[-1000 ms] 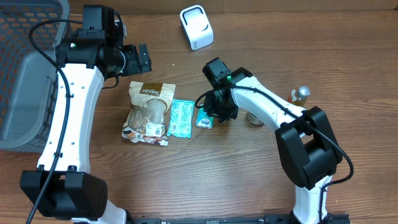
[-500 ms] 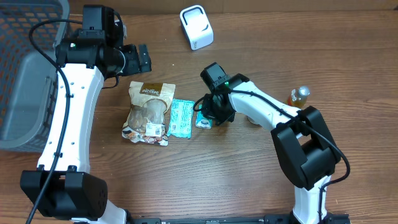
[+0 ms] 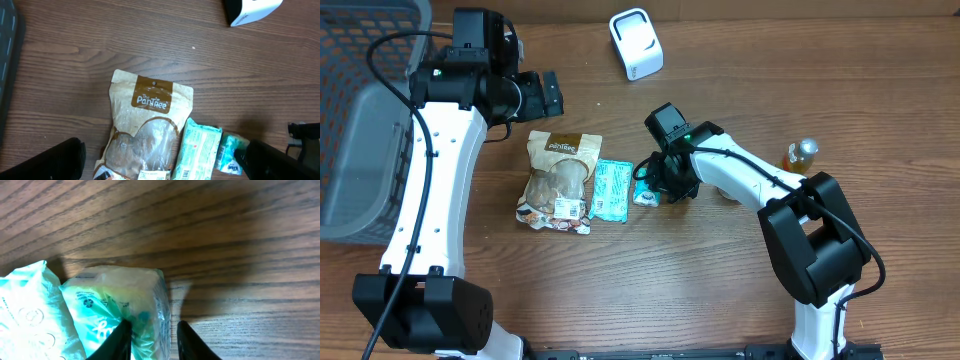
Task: Scan the item barcode
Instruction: 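Close the right gripper on the small tissue pack, then lift the small tissue pack with the right gripper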
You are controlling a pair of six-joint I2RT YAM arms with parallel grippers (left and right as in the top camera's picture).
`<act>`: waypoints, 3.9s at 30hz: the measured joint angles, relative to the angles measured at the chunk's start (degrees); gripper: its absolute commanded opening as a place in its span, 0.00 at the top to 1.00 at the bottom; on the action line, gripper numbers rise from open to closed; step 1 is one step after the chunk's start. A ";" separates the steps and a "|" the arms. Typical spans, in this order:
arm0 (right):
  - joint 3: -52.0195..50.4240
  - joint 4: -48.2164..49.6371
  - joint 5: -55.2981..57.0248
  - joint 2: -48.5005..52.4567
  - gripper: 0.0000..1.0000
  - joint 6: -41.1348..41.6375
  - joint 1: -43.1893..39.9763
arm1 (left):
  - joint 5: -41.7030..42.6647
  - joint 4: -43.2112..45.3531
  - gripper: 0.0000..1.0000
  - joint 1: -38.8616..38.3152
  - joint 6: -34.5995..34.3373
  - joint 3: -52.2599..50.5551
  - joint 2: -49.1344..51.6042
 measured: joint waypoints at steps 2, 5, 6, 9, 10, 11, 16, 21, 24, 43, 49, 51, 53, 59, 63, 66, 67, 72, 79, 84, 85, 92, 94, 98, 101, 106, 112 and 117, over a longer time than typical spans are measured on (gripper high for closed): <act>0.00 -0.07 0.00 0.00 0.67 0.09 -0.02 | 0.00 0.00 0.00 0.00 0.00 0.00 0.00; -0.02 -0.31 -1.33 0.00 0.64 -0.07 -0.44 | -0.02 0.00 0.00 0.00 0.00 0.00 0.00; -0.02 -0.37 -1.90 0.00 0.63 -0.42 -0.59 | 0.00 0.00 0.01 0.00 0.00 0.00 0.00; -0.02 -0.44 -3.10 0.00 0.57 -1.44 -0.92 | 0.00 0.00 0.00 0.00 0.00 0.00 0.00; -0.02 -0.50 -3.30 -0.02 0.54 -1.66 -0.94 | 0.00 0.00 0.00 0.00 0.00 0.00 0.00; -0.07 -0.61 -3.45 -0.11 0.51 -1.88 -0.96 | 0.00 0.00 0.00 0.00 -0.02 0.00 0.00; -0.90 -1.95 -3.93 -1.92 0.28 -2.78 -0.94 | -0.02 0.00 0.00 0.00 0.00 0.00 0.00; -1.01 -2.01 -3.89 -4.46 0.25 -3.15 -0.94 | 0.00 0.02 0.01 0.00 0.00 0.00 0.00; -1.90 -1.38 -3.85 -4.68 0.27 -3.10 -0.94 | -0.02 0.02 0.00 0.00 0.00 0.00 0.00; -9.07 10.73 -4.90 -5.14 0.47 -2.89 -0.90 | -0.02 0.02 0.00 0.00 0.00 0.00 0.00; -9.18 12.94 -6.14 -5.14 0.47 -4.81 -0.90 | 0.00 0.02 0.00 0.00 0.00 0.00 0.00; -9.18 12.90 -6.12 -5.14 0.48 -5.18 -0.90 | 0.00 0.00 0.00 0.00 0.00 0.00 0.00; -9.18 12.79 -6.12 -5.14 0.51 -5.46 -0.90 | 0.00 0.00 0.00 0.00 0.00 0.00 0.00; -9.81 12.74 -4.50 -5.14 0.64 -5.18 -0.90 | -0.02 0.00 0.00 0.00 0.00 0.00 0.00; -12.33 17.03 -4.35 -5.73 0.69 -4.57 -0.90 | 0.00 0.00 0.00 0.00 0.00 0.00 0.00; -14.53 20.76 -4.39 -6.47 0.69 -4.50 -0.90 | 0.00 0.00 0.00 0.00 0.00 0.00 0.00; -15.43 22.29 -4.37 -6.75 0.71 -4.46 -0.90 | 0.00 0.00 0.00 0.00 0.00 0.00 0.00; -17.81 26.05 -4.44 -7.45 0.85 -4.28 -0.90 | -0.02 0.00 0.00 0.00 0.00 0.00 0.00; -17.90 25.66 -4.81 -7.67 0.96 -4.09 -0.63 | 0.00 0.00 0.00 0.00 -0.02 0.00 0.00; -17.57 22.69 -5.29 -8.15 0.96 -4.13 -1.16 | 0.00 0.00 0.00 0.00 0.00 0.00 0.00; -17.51 21.88 -5.79 -8.35 0.96 -4.42 -1.49 | 0.00 0.02 0.00 0.00 0.00 0.00 0.00; -17.59 18.34 -8.24 -9.42 0.96 -7.85 -4.61 | 0.00 0.00 0.00 0.00 0.00 0.00 0.00; -17.59 18.03 -8.35 -9.44 0.96 -8.20 -4.79 | 0.00 0.00 0.00 0.00 0.00 0.00 0.00; -17.59 17.97 -8.26 -9.44 0.95 -8.61 -4.83 | 0.00 0.00 0.00 0.00 0.00 0.00 0.00; -17.59 17.99 -8.17 -9.46 0.85 -8.81 -4.81 | 0.00 0.00 0.00 0.00 0.00 0.00 0.00; -18.51 18.32 -6.91 -9.86 0.80 -8.87 -4.81 | 0.00 0.02 0.01 0.00 0.00 0.00 0.00; -19.87 19.91 -6.58 -10.43 0.96 -8.57 -4.76 | 0.00 0.00 0.00 0.00 0.00 0.00 0.00; -20.26 20.57 -7.23 -10.86 0.96 -8.76 -4.76 | -0.02 0.00 0.00 0.00 0.00 0.00 0.00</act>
